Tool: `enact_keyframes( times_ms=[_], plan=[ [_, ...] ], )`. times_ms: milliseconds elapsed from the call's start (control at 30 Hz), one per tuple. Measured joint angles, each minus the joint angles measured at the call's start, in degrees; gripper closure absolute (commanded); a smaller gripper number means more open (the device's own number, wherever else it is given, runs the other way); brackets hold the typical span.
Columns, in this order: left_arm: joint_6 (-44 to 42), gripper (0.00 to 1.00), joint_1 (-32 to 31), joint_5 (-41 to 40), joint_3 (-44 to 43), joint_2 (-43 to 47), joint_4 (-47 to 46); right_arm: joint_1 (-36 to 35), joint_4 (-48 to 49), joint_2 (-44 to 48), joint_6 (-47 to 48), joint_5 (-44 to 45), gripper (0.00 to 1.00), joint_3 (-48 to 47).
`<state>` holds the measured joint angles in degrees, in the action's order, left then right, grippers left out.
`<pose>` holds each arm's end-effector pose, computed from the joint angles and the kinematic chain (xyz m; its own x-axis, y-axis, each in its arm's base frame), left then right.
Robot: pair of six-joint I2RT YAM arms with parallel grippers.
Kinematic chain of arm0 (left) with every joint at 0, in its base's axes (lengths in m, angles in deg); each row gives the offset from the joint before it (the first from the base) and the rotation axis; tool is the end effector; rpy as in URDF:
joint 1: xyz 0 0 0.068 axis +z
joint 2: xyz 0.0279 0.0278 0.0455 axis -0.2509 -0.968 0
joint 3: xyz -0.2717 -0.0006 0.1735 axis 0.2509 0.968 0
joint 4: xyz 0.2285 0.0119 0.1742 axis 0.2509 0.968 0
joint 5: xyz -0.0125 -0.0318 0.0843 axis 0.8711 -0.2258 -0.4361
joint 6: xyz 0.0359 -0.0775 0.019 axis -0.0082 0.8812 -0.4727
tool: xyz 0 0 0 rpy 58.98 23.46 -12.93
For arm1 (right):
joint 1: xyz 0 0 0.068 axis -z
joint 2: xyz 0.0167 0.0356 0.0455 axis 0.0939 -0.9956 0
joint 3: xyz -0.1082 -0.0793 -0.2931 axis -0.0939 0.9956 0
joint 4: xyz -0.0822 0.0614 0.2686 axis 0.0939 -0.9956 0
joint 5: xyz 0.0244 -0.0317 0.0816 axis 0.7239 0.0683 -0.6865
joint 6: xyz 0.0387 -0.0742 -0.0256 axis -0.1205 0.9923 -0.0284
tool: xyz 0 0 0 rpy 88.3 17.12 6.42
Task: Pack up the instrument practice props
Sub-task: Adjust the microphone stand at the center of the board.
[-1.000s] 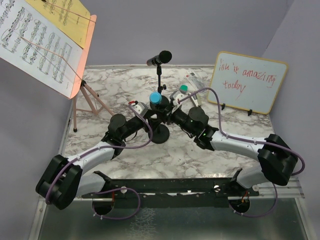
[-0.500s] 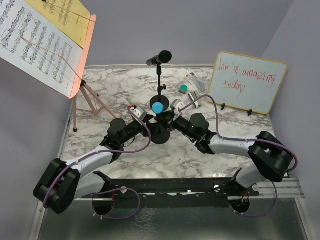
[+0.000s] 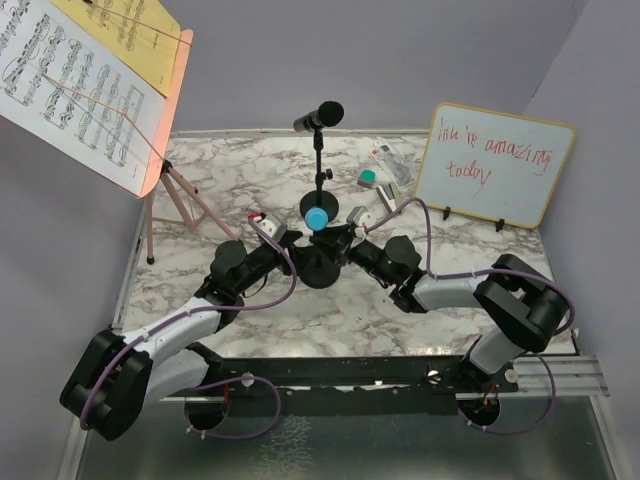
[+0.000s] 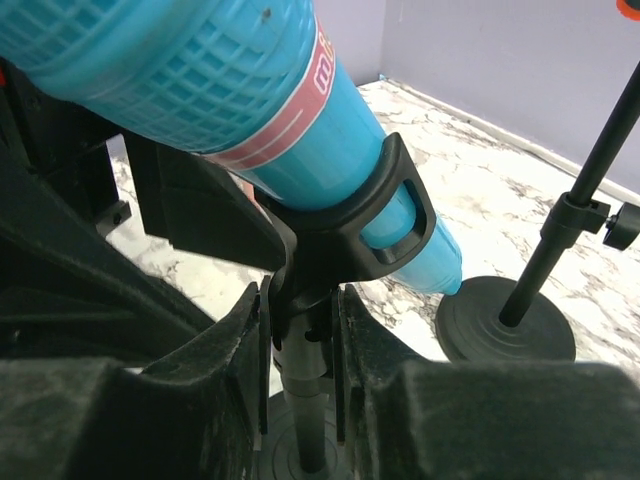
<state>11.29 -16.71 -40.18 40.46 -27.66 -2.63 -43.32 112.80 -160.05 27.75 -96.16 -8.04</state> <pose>0.2085 -0.1546 0.2481 -0.1318 -0.0841 -0.9877 0.7476 0.6458 -0.1548 0.2362 0.2862 0.2463 0.1074 0.0830 -0.9907 -0.8363 0.5464 -0.0448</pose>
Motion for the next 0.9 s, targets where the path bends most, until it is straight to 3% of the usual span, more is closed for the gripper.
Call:
enact_keyframes(
  times_ms=[200,533,900],
  plan=[
    [1.6,0.33,0.0,-1.7,0.4,3.9,-0.2,0.4,-0.9,0.5,-0.5,0.1,0.33,1.1],
    [3.0,0.31,0.0,-5.8,0.7,5.9,-0.9,0.3,-14.4,8.3,-0.9,0.8,0.23,1.5],
    [4.9,0.31,0.0,-4.0,-1.5,-1.1,-1.7,0.3,-32.2,23.8,-1.7,5.7,0.18,3.8]
  ],
)
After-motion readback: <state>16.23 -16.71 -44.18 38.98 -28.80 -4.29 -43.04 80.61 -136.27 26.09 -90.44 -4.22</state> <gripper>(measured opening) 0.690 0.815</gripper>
